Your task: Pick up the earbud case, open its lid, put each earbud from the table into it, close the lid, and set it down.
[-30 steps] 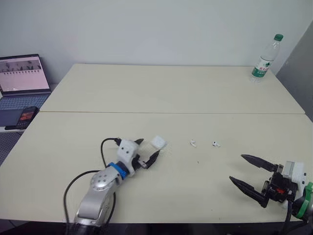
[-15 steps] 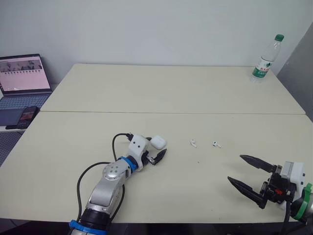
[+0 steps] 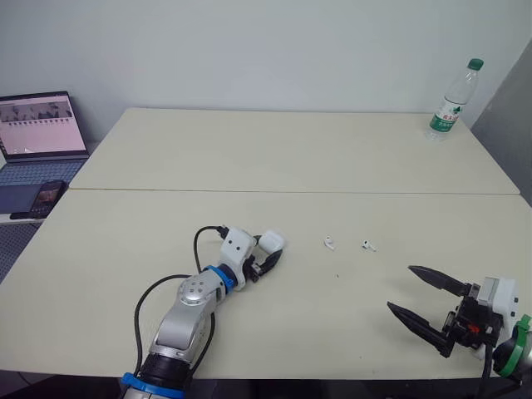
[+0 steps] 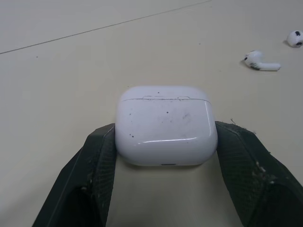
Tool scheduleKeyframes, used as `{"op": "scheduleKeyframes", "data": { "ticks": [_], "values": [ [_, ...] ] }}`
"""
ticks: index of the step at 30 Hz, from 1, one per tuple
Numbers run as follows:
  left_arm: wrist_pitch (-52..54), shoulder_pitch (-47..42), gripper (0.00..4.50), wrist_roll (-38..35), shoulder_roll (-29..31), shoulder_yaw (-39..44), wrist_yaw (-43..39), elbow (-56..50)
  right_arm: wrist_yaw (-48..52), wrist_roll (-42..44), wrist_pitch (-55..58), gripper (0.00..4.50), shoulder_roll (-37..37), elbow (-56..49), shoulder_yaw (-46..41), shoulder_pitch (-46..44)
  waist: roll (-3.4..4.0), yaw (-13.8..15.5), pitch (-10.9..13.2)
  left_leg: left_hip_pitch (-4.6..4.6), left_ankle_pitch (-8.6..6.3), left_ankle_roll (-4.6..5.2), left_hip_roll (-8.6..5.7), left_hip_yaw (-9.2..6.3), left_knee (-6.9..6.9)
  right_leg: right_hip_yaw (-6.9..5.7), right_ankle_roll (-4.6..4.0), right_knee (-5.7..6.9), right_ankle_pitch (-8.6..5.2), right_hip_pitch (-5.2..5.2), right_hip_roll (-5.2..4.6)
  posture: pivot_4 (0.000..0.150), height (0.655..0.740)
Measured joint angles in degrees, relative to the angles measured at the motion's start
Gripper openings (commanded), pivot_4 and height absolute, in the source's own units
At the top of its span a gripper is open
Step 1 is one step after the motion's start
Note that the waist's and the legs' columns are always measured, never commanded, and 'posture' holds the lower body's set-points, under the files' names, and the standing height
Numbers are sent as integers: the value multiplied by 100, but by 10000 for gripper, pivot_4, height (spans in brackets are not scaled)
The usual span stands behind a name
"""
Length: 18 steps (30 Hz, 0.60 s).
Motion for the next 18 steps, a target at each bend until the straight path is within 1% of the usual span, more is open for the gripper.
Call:
{"op": "scheduleKeyframes", "data": {
  "ticks": [2, 4, 8, 9, 11, 12, 13, 15, 17, 18],
  "values": [
    [54, 30, 27754, -232, -117, -2, -136, -103, -347, 68, 421, 45000, -8, -196, 119, -174, -5, -8, 3, -1, 0, 0, 2, 1, 1, 1, 0, 0, 0, -2, 0, 1500, 7362],
    [68, 9, 27754, -423, -254, -43, -261, -338, -856, 224, 1016, 45000, -5, -438, 330, -529, -8, -15, 4, -2, 1, -1, 3, 1, 2, 2, 2, 1, 2, -2, 0, 1500, 7362],
    [51, -211, 27754, -462, -540, -230, -210, -650, -2320, 622, 2421, 45000, 195, -812, 779, -1736, -13, -16, 8, -5, 2, -2, 1, -5, 7, 4, 6, 5, 7, -2, 8, 1500, 7362],
    [-6, -234, 27754, -430, -615, -296, -150, -746, -2725, 923, 2897, 45000, 225, -889, 879, -2046, -13, -11, 8, -7, 2, -2, 0, -9, 7, 2, 6, 4, 7, -2, 16, 1500, 7362],
    [-155, -317, 27754, -301, -667, -449, -123, -838, -3456, 1688, 3780, 45000, 230, -920, 928, -2622, -15, -10, 9, -19, 2, -2, 0, -10, 7, 2, 6, -1, 7, -6, 25, 1500, 7362],
    [-202, -369, 27754, -249, -666, -510, -127, -849, -3722, 2019, 4025, 45000, 244, -916, 922, -2825, -15, -10, 9, -27, 2, -2, -2, -12, 6, 1, 6, -5, 7, -9, 25, 1500, 7362],
    [-293, -416, 27754, -184, -665, -543, -133, -850, -4082, 2593, 4272, 45000, 284, -885, 913, -3068, -16, -10, 9, -32, 1, -2, -2, -14, 6, -1, 6, -8, 7, -11, 25, 1500, 7362],
    [-441, -512, 27754, -110, -662, -592, -145, -829, -4652, 3656, 4524, 45000, 269, -775, 890, -3429, -18, -12, 11, -44, 1, -1, -3, -17, 5, -3, 1, -16, 10, -16, 26, 1500, 7362],
    [-689, -669, 27754, -17, -651, -628, -172, -721, -5332, 5012, 4659, 45000, 11, -518, 939, -3749, -21, -12, 12, -53, 0, 0, -5, -21, 6, -6, -3, -25, 16, -16, 25, 1500, 7362],
    [-783, -726, 27754, 11, -640, -628, -195, -662, -5588, 5444, 4668, 45000, -90, -431, 971, -3848, -21, -12, 12, -54, 0, 0, -5, -22, 6, -8, 0, -30, 17, -16, 25, 1500, 7362]
  ]
}}
